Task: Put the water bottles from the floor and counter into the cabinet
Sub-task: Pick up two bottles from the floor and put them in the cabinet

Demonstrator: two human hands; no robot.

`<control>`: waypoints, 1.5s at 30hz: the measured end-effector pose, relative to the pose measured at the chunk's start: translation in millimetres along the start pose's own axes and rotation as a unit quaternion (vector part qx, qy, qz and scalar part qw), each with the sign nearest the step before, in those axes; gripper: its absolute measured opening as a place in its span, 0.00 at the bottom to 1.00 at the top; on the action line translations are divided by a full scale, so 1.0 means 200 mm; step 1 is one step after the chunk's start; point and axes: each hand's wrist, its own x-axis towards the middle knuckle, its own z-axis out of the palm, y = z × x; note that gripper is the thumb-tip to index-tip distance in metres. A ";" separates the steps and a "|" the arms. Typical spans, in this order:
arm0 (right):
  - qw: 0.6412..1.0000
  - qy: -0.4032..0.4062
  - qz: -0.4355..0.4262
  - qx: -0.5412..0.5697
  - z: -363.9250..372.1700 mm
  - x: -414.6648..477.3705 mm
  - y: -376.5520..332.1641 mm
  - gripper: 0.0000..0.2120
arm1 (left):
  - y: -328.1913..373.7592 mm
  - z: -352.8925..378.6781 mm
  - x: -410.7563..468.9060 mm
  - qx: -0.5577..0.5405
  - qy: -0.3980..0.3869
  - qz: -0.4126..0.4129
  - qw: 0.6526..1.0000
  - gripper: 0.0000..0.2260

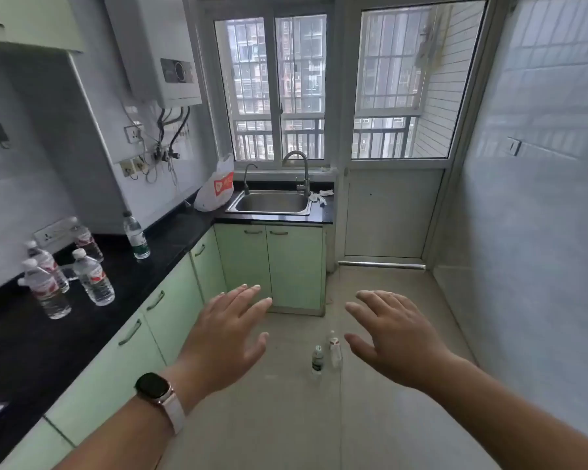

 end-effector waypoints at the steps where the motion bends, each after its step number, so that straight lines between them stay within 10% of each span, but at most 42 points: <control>1: 1.000 -0.011 -0.002 0.003 0.04 0.04 0.00 0.25 | -0.04 0.06 0.04 -0.013 -0.009 0.003 1.000 0.24; 22: 0.993 -0.108 0.037 -0.002 0.82 0.76 0.24 0.25 | -0.52 0.96 0.75 -0.098 -0.051 0.040 0.993 0.23; 45: 0.985 -0.115 -0.051 0.118 1.58 1.05 1.68 0.24 | 0.21 1.51 1.81 -0.037 -0.141 -0.063 0.987 0.21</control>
